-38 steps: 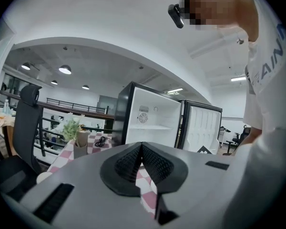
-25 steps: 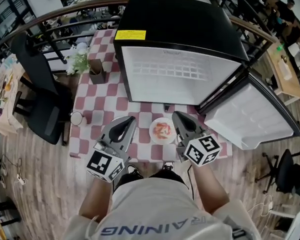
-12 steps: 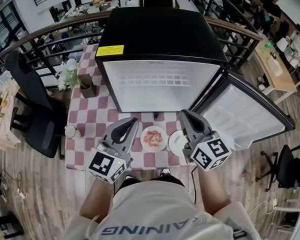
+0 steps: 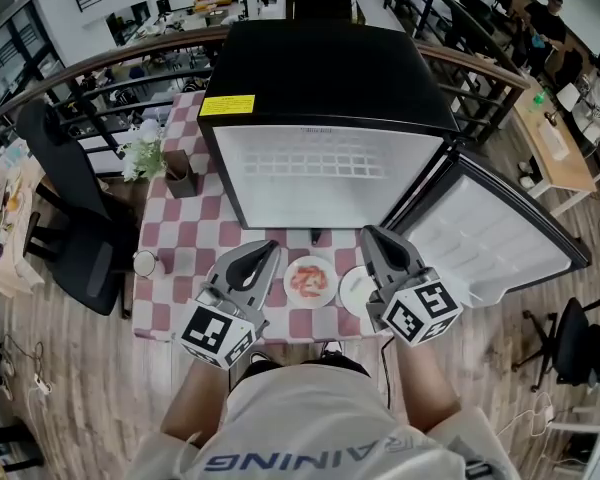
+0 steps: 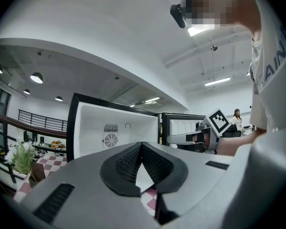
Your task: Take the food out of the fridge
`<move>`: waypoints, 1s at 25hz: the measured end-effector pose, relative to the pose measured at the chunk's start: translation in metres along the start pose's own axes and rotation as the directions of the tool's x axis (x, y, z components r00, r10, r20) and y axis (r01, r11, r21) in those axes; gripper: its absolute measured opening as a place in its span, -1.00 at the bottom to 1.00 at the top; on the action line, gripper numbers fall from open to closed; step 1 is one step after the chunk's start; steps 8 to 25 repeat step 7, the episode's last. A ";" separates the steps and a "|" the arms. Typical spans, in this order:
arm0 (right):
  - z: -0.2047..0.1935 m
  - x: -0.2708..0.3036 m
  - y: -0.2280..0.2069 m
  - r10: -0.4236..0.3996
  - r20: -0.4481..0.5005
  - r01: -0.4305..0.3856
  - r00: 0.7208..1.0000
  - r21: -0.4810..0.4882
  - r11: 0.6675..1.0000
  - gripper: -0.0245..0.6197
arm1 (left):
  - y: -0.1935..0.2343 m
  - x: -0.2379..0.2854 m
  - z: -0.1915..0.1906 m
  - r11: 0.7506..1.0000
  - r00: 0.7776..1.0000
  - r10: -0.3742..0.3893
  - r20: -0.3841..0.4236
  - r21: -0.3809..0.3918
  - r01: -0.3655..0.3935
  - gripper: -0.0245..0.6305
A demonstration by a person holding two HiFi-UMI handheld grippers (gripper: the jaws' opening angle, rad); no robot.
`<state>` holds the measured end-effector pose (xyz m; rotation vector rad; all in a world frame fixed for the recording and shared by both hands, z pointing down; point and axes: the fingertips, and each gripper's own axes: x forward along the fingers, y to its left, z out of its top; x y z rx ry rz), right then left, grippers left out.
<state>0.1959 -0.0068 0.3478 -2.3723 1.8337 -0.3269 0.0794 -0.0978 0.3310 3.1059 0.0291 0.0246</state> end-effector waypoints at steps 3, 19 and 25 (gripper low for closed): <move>0.000 0.000 0.002 0.003 -0.002 -0.003 1.000 0.002 1.000 -0.86 | 0.001 -0.002 0.000 1.000 1.000 0.007 0.000 -0.001 -0.007 -0.90; -0.003 -0.001 0.005 0.004 -0.006 -0.004 1.000 0.004 1.000 -0.86 | -0.001 -0.004 -0.001 1.000 1.000 0.004 0.001 -0.003 -0.004 -0.90; -0.003 -0.001 0.005 0.004 -0.006 -0.004 1.000 0.004 1.000 -0.86 | -0.001 -0.004 -0.001 1.000 1.000 0.004 0.001 -0.003 -0.004 -0.90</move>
